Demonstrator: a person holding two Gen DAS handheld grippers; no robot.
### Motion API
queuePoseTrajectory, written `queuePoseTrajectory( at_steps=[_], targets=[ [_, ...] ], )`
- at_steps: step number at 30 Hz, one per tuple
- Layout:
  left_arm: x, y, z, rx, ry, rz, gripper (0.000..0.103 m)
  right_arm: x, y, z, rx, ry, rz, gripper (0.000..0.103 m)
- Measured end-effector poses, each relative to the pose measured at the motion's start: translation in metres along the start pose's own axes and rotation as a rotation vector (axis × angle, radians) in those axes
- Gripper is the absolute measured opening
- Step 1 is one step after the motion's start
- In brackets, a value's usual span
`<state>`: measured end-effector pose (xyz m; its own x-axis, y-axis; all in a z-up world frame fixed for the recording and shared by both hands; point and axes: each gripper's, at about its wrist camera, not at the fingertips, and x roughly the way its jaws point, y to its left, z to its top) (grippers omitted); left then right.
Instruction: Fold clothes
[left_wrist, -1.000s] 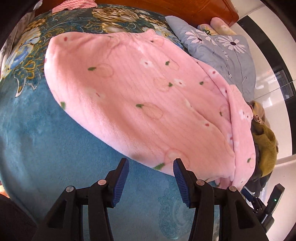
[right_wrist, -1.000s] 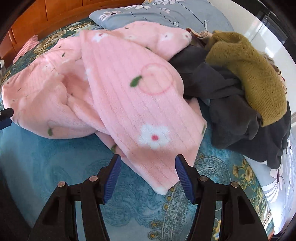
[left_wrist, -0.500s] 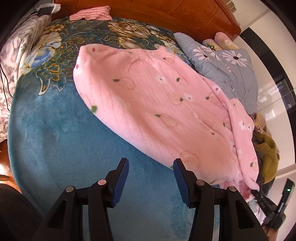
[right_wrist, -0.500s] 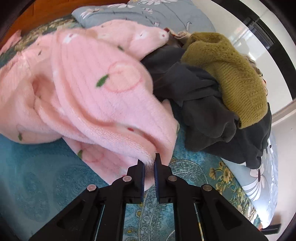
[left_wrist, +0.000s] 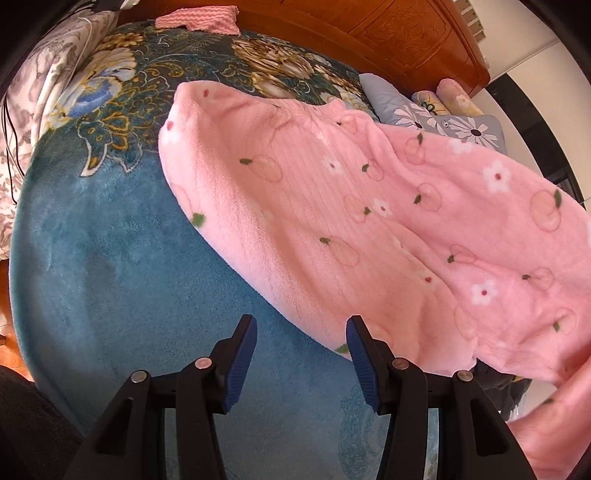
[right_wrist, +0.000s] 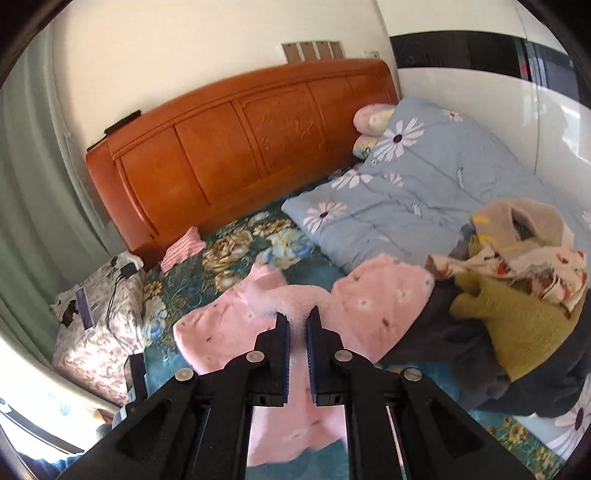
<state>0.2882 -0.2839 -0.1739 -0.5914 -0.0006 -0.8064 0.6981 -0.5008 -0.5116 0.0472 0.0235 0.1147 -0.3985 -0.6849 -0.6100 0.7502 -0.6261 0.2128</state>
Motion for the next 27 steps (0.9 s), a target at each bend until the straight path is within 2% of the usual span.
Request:
queuePoseTrajectory(
  at_steps=[1, 3, 5, 8, 9, 12, 14, 15, 16, 18, 19, 20, 23, 27],
  targets=[
    [0.001, 0.000, 0.000, 0.000, 0.000, -0.003, 0.054, 0.005, -0.014, 0.009, -0.005, -0.009, -0.067, 0.008],
    [0.001, 0.000, 0.001, 0.001, -0.002, -0.004, 0.054, 0.029, -0.048, 0.018, -0.008, 0.027, -0.227, 0.008],
    [0.003, 0.002, 0.001, -0.009, 0.004, -0.003, 0.054, 0.062, -0.090, 0.011, -0.008, 0.085, -0.380, 0.008],
    [0.005, 0.007, 0.001, -0.029, 0.016, 0.004, 0.054, 0.103, -0.162, -0.012, 0.105, 0.206, -0.558, 0.008],
    [0.005, 0.008, 0.001, -0.033, 0.016, 0.005, 0.054, 0.114, -0.184, -0.021, 0.148, 0.240, -0.610, 0.008],
    [0.006, 0.011, 0.002, -0.041, 0.017, 0.007, 0.055, 0.113, -0.220, -0.043, 0.239, 0.242, -0.704, 0.009],
    [0.010, 0.010, 0.001, -0.040, 0.030, 0.007, 0.055, 0.099, -0.233, -0.054, 0.287, 0.233, -0.733, 0.012],
    [0.012, 0.009, 0.001, -0.036, 0.037, 0.006, 0.055, 0.091, -0.232, -0.058, 0.303, 0.233, -0.726, 0.012],
    [0.013, 0.007, 0.001, -0.028, 0.042, 0.008, 0.055, 0.087, -0.224, -0.063, 0.291, 0.233, -0.680, 0.013],
    [0.014, 0.003, 0.000, -0.010, 0.045, 0.007, 0.055, 0.078, -0.207, -0.073, 0.267, 0.234, -0.590, 0.027],
    [0.015, 0.002, 0.000, -0.003, 0.048, 0.007, 0.055, 0.080, -0.192, -0.082, 0.238, 0.249, -0.555, 0.043],
    [0.015, 0.001, 0.000, 0.001, 0.053, 0.008, 0.055, 0.087, -0.180, -0.092, 0.204, 0.273, -0.510, 0.052],
    [0.015, 0.001, -0.002, 0.004, 0.058, 0.014, 0.055, 0.118, -0.141, -0.132, 0.139, 0.380, -0.395, 0.054],
    [0.011, 0.005, -0.002, -0.009, 0.040, 0.026, 0.055, 0.177, -0.100, -0.158, 0.188, 0.443, -0.250, 0.054]
  ],
)
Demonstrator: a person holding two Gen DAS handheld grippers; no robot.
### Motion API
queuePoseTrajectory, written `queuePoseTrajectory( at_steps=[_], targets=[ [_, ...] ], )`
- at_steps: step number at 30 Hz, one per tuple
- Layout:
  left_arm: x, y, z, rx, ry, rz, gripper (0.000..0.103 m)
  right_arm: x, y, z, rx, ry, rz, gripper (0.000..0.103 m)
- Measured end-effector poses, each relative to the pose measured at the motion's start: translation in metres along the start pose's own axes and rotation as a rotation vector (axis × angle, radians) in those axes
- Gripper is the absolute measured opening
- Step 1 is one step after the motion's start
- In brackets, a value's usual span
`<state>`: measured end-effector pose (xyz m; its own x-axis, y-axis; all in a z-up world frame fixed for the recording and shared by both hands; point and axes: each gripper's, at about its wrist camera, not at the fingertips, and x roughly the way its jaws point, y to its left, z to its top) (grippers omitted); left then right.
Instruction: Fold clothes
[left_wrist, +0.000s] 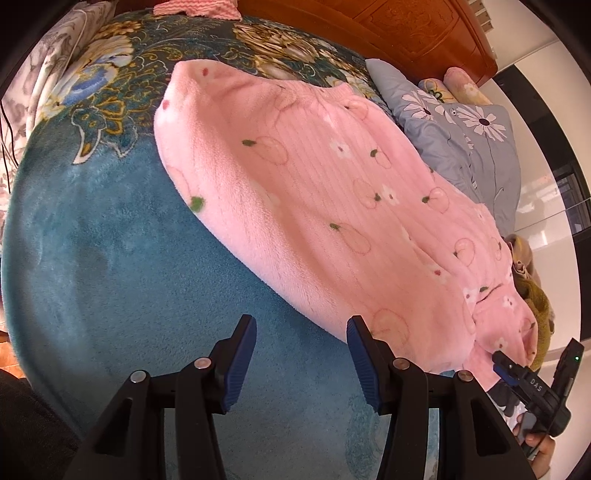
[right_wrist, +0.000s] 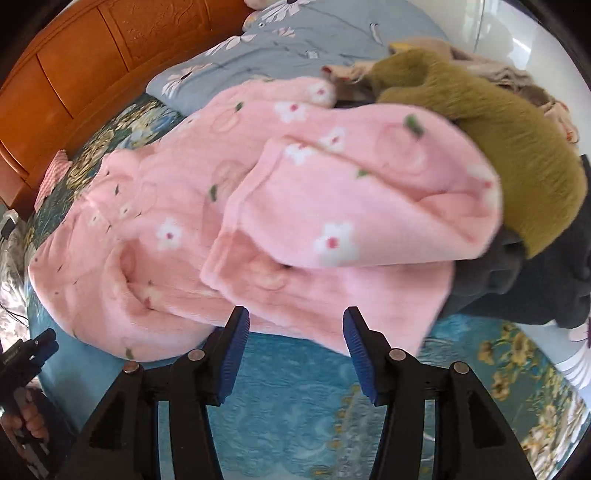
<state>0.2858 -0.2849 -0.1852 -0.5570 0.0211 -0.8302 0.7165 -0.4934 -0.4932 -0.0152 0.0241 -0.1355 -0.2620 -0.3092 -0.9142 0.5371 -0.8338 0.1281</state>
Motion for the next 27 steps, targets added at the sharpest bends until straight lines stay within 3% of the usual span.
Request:
queuePoseTrajectory(
  at_steps=[2, 4, 7, 10, 12, 13, 14, 17, 20, 23, 27],
  targets=[
    [-0.003, 0.003, 0.000, -0.014, -0.013, 0.007, 0.055, 0.019, 0.023, 0.006, 0.020, -0.008, 0.053, 0.054],
    [-0.003, 0.006, 0.001, -0.028, -0.018, 0.011, 0.056, 0.036, 0.041, 0.018, 0.018, -0.018, 0.027, 0.054],
    [-0.002, 0.006, 0.002, -0.026, -0.020, 0.015, 0.056, 0.067, 0.055, 0.032, 0.017, 0.049, -0.041, 0.054],
    [0.001, 0.004, 0.002, -0.017, -0.010, 0.010, 0.056, 0.086, 0.050, 0.032, 0.057, 0.110, -0.036, 0.054],
    [0.004, 0.003, 0.002, -0.016, 0.002, 0.006, 0.056, 0.085, 0.046, 0.029, 0.071, 0.109, -0.036, 0.045],
    [0.005, 0.003, 0.002, -0.016, 0.007, 0.002, 0.056, 0.081, 0.043, 0.028, 0.072, 0.111, -0.046, 0.025],
    [0.005, 0.003, 0.002, -0.018, 0.010, -0.002, 0.056, 0.072, 0.037, 0.026, 0.080, 0.107, -0.035, 0.015],
    [0.005, 0.004, 0.002, -0.025, 0.015, -0.017, 0.056, 0.045, 0.021, 0.021, 0.104, 0.093, -0.002, 0.011],
    [0.005, 0.006, 0.003, -0.039, 0.016, -0.034, 0.056, -0.010, -0.011, 0.010, 0.123, 0.025, 0.022, 0.011],
    [0.005, 0.009, 0.003, -0.055, 0.022, -0.047, 0.056, -0.074, -0.061, -0.009, 0.204, -0.053, -0.012, 0.011],
    [0.005, 0.011, 0.003, -0.071, 0.035, -0.068, 0.056, -0.143, -0.159, -0.046, 0.422, -0.136, -0.198, 0.011]
  ],
)
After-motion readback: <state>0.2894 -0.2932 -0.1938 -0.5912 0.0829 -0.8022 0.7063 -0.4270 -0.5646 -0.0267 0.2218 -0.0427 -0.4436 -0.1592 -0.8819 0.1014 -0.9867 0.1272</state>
